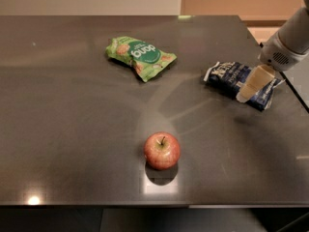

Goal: Pick blue chip bag

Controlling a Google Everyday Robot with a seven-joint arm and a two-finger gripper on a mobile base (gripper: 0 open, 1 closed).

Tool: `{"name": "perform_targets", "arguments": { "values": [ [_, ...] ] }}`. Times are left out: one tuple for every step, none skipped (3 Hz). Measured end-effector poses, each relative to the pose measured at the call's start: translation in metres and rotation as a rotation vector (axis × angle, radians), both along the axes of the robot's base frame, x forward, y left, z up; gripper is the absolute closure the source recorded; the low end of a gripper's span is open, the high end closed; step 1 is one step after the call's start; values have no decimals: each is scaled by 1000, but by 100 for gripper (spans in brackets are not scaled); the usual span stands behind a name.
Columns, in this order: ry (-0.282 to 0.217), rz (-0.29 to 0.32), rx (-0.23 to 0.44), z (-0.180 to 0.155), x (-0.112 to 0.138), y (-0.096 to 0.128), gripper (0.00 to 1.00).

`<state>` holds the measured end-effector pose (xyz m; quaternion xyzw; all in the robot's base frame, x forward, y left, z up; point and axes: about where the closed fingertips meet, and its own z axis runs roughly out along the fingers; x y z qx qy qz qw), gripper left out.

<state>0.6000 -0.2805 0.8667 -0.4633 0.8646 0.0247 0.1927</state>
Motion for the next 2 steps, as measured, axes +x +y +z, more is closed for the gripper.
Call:
{"name": "perform_targets", "arguments": {
  "values": [
    [22, 0, 4, -11, 11, -1, 0],
    [38, -1, 6, -19, 18, -2, 0]
  ]
}}
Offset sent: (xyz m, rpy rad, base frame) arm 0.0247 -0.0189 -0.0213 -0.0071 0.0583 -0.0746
